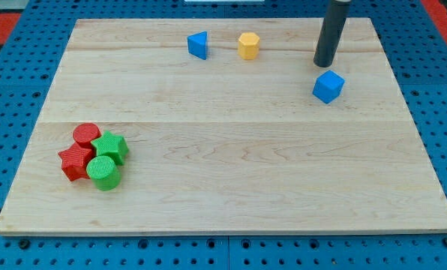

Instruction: Push the blue cube towards the blue triangle

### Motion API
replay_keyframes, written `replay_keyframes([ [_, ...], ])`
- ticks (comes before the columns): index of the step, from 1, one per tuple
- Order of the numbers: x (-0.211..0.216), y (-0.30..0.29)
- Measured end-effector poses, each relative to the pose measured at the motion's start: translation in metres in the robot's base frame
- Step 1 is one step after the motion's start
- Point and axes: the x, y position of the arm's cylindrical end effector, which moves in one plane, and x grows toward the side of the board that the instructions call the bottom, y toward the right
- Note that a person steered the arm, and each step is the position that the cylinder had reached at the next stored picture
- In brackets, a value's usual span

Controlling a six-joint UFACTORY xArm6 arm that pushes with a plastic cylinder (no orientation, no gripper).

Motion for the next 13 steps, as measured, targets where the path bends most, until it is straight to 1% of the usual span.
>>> replay_keyframes([
  [1, -0.004, 0.000],
  [2, 0.012, 0.027],
  [3, 0.061, 0.060],
  [4, 0.081, 0.048],
  [6, 0.072, -0.033],
  [7, 0.071, -0.031],
  [8, 0.064, -0.010],
  [9, 0.060, -0.021],
  [10, 0.060, -0.059],
  [11, 0.060, -0.062],
  [12, 0.055, -0.042],
  [13, 0.042, -0.035],
])
